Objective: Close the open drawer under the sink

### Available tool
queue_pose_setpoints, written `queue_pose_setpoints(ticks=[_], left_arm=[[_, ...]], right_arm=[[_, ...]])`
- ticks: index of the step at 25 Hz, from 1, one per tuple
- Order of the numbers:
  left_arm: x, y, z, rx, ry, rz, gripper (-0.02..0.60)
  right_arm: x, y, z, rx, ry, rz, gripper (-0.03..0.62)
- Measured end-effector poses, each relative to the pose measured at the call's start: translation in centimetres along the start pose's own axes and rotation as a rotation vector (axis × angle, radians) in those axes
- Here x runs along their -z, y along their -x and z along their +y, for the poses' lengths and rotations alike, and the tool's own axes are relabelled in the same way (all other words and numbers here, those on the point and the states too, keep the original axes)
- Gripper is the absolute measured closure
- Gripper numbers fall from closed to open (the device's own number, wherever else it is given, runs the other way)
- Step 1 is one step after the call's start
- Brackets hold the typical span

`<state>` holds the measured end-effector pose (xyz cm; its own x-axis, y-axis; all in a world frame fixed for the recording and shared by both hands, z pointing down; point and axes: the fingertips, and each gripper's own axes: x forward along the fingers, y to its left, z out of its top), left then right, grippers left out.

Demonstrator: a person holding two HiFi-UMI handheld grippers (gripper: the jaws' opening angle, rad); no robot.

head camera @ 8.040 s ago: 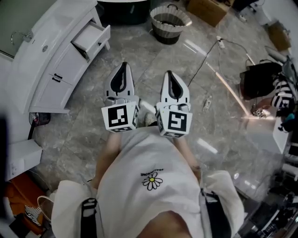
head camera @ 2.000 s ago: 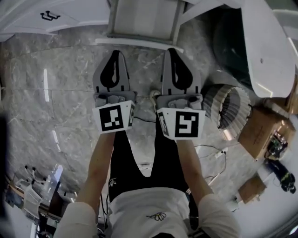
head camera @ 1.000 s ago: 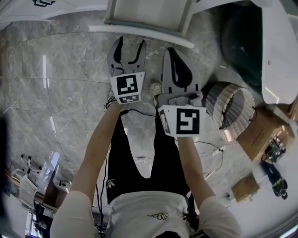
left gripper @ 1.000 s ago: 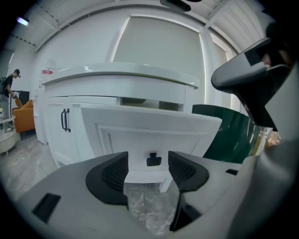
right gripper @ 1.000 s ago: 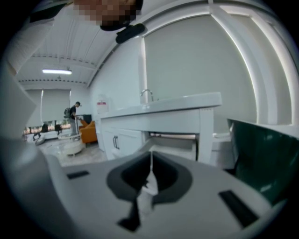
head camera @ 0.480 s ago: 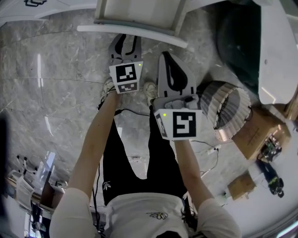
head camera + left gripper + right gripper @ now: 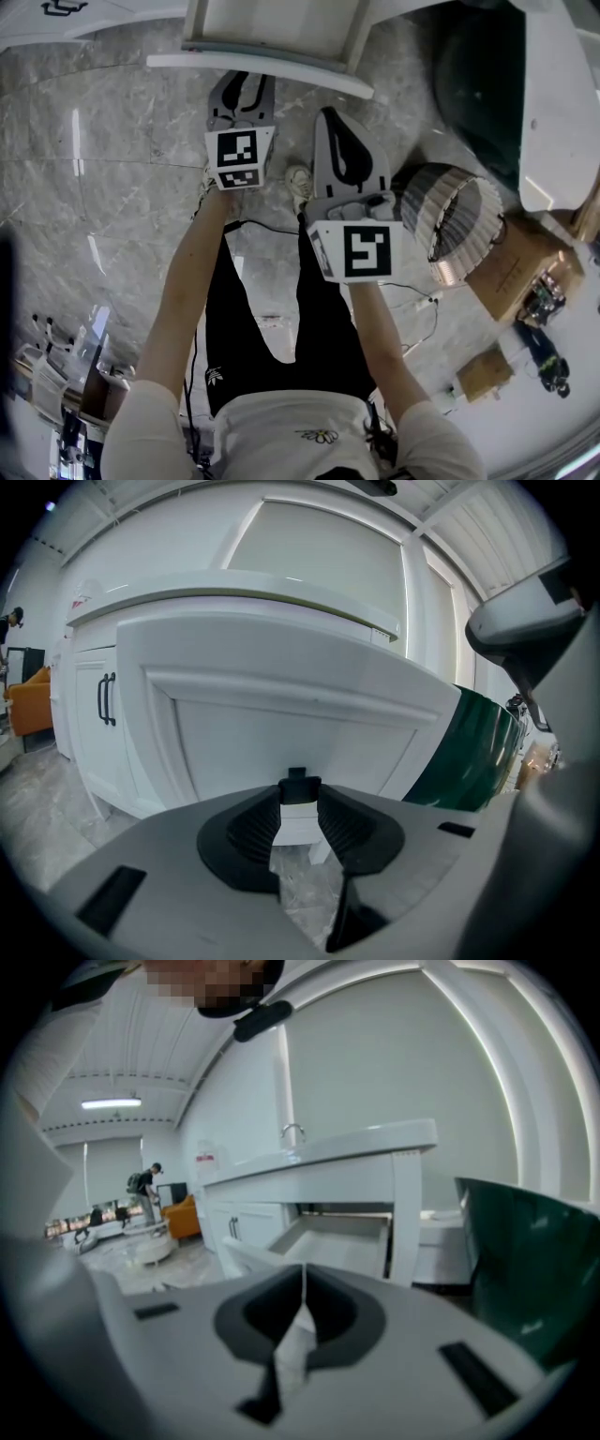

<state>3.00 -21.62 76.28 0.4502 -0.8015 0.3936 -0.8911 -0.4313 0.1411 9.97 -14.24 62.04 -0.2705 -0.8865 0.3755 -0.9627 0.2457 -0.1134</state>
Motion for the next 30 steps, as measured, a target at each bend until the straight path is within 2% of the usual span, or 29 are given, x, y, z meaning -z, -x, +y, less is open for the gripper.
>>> queue_pose_setpoints(ticks=[5, 12, 17, 21, 30], left_arm=[[-0.1, 0.1, 0.0, -0.023, -0.062, -0.003, 0.448], [-0.6, 0.4, -0.1, -0.009, -0.098, 0.005, 0.448], [-3.8, 1.9, -0.6, -0.014, -0.100, -0.064, 0.448], [-3.5, 1.8, -0.6, -0.006, -0.103, -0.041, 0.449], [-4.3, 0.7, -0.4, 0.005, -0.149, -0.061, 0.449]], right_arm=[[0.7, -0.3, 0.4, -0.012, 0.005, 0.010, 0.563], [1.5, -0.5, -0.1, -0.004, 0.012, 0.032, 0.563], [1.1, -0.4, -0.5, -0.017, 0.012, 0.030, 0.564], [0.3, -0.4, -0.3, -0.015, 0.012, 0.017, 0.563], [0.5, -0.7, -0.5, 0.001, -0.010, 0.019, 0.563]])
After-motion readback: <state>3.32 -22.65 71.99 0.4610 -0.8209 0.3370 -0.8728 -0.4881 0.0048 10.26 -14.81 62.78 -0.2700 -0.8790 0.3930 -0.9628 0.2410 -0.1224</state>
